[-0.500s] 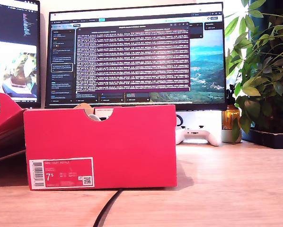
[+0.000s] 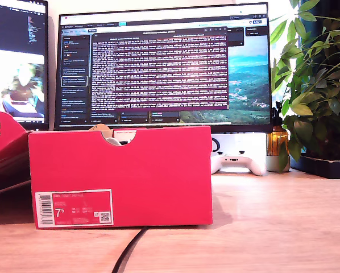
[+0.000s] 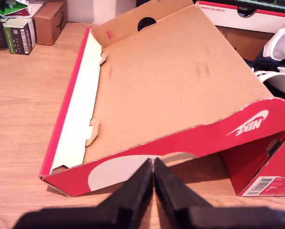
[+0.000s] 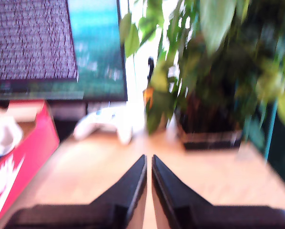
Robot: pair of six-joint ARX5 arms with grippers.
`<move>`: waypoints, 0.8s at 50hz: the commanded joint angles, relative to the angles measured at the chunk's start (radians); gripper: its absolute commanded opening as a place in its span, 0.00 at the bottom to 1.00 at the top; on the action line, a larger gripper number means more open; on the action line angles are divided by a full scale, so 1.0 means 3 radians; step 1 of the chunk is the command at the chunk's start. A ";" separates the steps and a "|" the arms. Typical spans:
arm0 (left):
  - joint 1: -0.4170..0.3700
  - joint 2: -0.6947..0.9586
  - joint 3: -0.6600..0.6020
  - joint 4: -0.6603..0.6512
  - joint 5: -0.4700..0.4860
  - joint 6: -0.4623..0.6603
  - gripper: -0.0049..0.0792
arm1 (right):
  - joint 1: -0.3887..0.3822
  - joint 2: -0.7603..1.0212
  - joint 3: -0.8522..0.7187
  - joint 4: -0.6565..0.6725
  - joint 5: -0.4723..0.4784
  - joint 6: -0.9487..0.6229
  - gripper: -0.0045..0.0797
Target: Pack the blue shoes by picking the first shoe and placing it inside the red shoebox, left side, then picking and rotating the second shoe and placing it in the shoebox
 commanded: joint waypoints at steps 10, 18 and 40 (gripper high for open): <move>0.0009 -0.0027 -0.0078 -0.0048 -0.0004 0.0011 0.03 | 0.0033 -0.0374 -0.0244 -0.0514 -0.0013 0.0000 0.05; 0.0009 -0.0027 -0.0078 -0.0048 -0.0003 0.0010 0.03 | 0.0037 -0.0369 -0.0267 -0.0542 -0.0071 0.0008 0.05; 0.0009 -0.0027 -0.0078 -0.0048 -0.0004 0.0011 0.03 | 0.0033 -0.0369 -0.0266 -0.0535 -0.0071 0.0252 0.05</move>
